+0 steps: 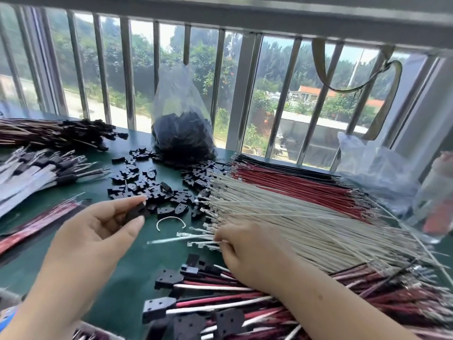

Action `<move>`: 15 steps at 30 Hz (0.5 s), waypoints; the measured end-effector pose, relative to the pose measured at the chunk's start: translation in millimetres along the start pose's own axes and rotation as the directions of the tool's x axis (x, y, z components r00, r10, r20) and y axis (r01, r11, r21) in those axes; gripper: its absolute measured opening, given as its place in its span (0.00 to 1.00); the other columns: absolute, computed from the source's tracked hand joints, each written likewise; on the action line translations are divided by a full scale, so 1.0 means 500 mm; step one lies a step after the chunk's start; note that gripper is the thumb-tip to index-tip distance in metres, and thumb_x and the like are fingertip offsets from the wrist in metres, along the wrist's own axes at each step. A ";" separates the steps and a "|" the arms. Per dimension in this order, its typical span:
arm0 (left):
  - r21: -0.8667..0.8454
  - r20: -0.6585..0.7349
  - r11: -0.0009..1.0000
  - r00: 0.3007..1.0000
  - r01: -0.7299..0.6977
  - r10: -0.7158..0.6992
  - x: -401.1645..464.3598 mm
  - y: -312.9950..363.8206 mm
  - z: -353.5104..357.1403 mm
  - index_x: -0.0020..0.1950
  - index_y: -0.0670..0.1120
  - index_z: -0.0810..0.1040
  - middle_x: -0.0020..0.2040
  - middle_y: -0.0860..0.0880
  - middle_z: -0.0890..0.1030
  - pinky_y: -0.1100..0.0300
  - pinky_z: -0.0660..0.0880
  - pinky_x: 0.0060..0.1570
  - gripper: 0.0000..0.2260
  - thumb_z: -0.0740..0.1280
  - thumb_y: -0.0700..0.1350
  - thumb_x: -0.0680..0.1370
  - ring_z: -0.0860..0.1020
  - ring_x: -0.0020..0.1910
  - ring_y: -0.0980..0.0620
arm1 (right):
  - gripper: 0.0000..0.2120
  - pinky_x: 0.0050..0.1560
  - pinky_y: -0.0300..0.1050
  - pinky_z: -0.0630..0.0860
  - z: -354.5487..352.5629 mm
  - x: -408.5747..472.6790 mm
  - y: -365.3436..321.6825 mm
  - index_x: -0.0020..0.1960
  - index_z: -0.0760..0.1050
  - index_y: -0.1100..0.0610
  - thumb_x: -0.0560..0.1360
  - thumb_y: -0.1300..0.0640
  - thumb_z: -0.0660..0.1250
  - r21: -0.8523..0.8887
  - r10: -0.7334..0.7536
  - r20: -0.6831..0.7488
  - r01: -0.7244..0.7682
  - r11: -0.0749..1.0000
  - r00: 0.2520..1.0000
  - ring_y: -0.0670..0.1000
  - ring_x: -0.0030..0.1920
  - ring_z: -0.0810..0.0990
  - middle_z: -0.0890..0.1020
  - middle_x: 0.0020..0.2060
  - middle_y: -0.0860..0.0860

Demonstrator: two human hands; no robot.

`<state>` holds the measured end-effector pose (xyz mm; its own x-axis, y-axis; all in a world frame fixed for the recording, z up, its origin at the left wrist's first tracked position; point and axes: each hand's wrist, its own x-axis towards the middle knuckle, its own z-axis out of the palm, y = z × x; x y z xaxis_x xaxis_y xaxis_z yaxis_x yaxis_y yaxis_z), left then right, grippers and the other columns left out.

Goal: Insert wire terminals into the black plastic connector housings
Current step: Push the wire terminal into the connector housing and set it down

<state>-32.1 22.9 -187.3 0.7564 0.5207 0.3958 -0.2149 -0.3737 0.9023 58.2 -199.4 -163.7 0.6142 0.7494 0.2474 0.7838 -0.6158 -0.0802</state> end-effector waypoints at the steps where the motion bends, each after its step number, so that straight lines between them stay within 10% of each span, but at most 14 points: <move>1: -0.059 0.014 0.998 1.000 0.004 -0.003 -0.008 0.006 0.004 0.51 0.61 0.82 0.44 0.58 0.85 0.66 0.79 0.43 0.16 0.71 0.40 0.72 0.81 0.41 0.62 | 0.08 0.40 0.49 0.77 0.000 0.001 0.002 0.46 0.75 0.52 0.78 0.52 0.58 0.007 0.013 -0.001 -0.013 1.000 1.000 0.50 0.40 0.78 0.80 0.41 0.48; 15: -0.114 0.155 0.991 0.987 0.062 -0.044 -0.026 0.034 0.065 0.42 0.49 0.79 0.36 0.49 0.84 0.72 0.75 0.31 0.09 0.72 0.35 0.70 0.80 0.30 0.57 | 0.09 0.46 0.48 0.79 0.006 -0.012 0.006 0.51 0.75 0.54 0.79 0.62 0.57 0.307 0.036 -0.040 -0.022 0.951 0.999 0.47 0.43 0.81 0.82 0.43 0.48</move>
<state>-25.4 -15.1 -182.8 0.8518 0.4114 0.3242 -0.2364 -0.2503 0.9389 57.1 -205.1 -168.2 0.6380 0.7163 0.2824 0.7603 -0.5280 -0.3783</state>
